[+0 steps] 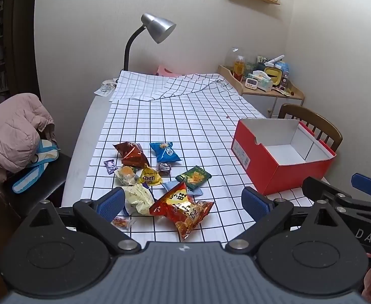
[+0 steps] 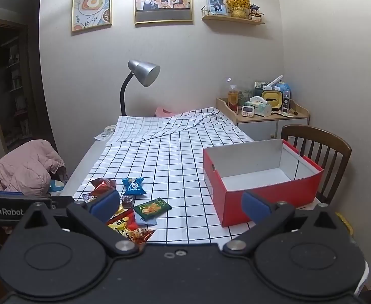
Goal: Organize snacks
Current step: 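Move both tools toward the snack pile on the tablecloth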
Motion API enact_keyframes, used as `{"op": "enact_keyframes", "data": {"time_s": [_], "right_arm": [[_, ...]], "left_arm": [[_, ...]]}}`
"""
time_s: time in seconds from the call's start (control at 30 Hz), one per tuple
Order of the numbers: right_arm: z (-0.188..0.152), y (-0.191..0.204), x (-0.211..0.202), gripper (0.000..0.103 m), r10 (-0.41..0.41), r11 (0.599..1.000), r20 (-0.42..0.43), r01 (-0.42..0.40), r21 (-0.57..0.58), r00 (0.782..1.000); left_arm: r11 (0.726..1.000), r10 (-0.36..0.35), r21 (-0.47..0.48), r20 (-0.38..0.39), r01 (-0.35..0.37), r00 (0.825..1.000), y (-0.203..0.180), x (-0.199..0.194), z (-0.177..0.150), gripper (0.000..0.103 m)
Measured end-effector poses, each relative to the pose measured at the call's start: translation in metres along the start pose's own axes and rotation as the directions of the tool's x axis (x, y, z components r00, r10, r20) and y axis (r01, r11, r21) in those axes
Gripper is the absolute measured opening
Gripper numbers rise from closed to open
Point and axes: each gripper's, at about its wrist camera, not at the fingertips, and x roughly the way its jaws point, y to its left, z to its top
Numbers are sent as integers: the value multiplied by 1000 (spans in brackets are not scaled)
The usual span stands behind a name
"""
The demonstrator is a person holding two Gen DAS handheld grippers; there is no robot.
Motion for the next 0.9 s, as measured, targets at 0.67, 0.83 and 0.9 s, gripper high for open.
{"op": "enact_keyframes", "data": {"time_s": [0.67,0.83,0.9], "right_arm": [[1,-5,-4,103,-17,1000,9,17,13,1000],[1,-4,-7,103,-24,1000,43,24,-8,999],[1,-5,-5,103,-18,1000,37,18,-3,999]], "left_arm": [[1000,-10,14,8,9,1000,-9,-2,3,99],[1000,-10,13,9,10,1000,-9,-2,4,99],[1000,-9,15,9,8,1000,-9,-2,4,99]]}}
